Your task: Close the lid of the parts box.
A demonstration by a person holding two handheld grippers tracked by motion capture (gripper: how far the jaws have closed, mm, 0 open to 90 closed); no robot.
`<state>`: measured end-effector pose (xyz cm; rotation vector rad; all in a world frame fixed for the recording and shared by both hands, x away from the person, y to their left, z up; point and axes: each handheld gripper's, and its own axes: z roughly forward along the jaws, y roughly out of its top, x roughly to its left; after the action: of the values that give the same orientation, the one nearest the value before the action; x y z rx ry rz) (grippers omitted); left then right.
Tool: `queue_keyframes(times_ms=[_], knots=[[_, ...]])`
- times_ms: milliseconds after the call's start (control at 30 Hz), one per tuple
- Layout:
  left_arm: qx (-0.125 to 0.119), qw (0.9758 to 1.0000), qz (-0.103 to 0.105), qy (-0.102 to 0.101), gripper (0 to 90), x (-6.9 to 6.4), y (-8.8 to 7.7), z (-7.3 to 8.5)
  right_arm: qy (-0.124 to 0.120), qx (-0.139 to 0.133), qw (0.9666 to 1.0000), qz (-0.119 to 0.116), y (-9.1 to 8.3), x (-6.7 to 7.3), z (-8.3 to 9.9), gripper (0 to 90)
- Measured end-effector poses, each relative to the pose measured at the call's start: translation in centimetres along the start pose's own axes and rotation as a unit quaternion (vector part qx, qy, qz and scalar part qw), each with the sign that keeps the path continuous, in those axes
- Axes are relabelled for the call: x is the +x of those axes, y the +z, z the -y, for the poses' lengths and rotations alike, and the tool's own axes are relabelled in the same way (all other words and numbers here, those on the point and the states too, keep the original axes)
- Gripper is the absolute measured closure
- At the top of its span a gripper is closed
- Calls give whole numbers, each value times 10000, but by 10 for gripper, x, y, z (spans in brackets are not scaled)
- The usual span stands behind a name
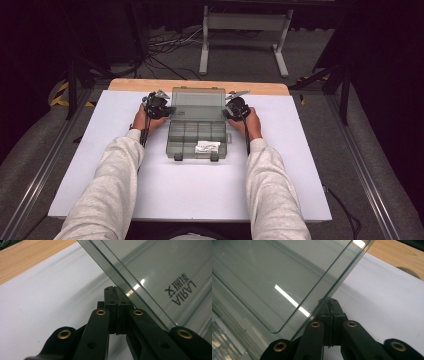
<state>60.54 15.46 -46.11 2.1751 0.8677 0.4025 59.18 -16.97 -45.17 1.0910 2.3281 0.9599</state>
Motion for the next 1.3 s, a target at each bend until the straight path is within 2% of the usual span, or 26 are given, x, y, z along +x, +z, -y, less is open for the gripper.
queue_keyframes(times_ms=[267,567,733,867,1033,1300], knots=[[-141,9996,-253,-7,899,-2,-3,-5,25,-106,9999,116,-1,0,0,900],[-435,9982,-386,-134,899,-2,-15,-17,9,-367,9992,183,-9,2,-6,900],[-519,9976,-429,-151,899,-4,-21,-22,-8,-495,9985,250,-15,4,-9,900],[-570,9973,-446,-92,899,-5,-28,-26,-21,-563,9980,288,-20,5,-11,900],[-663,9964,-518,-46,900,-10,-37,-30,44,-780,9962,383,-30,7,-13,900],[-793,9955,-515,29,899,-18,-51,-37,35,-992,9940,465,-43,11,-15,900]])
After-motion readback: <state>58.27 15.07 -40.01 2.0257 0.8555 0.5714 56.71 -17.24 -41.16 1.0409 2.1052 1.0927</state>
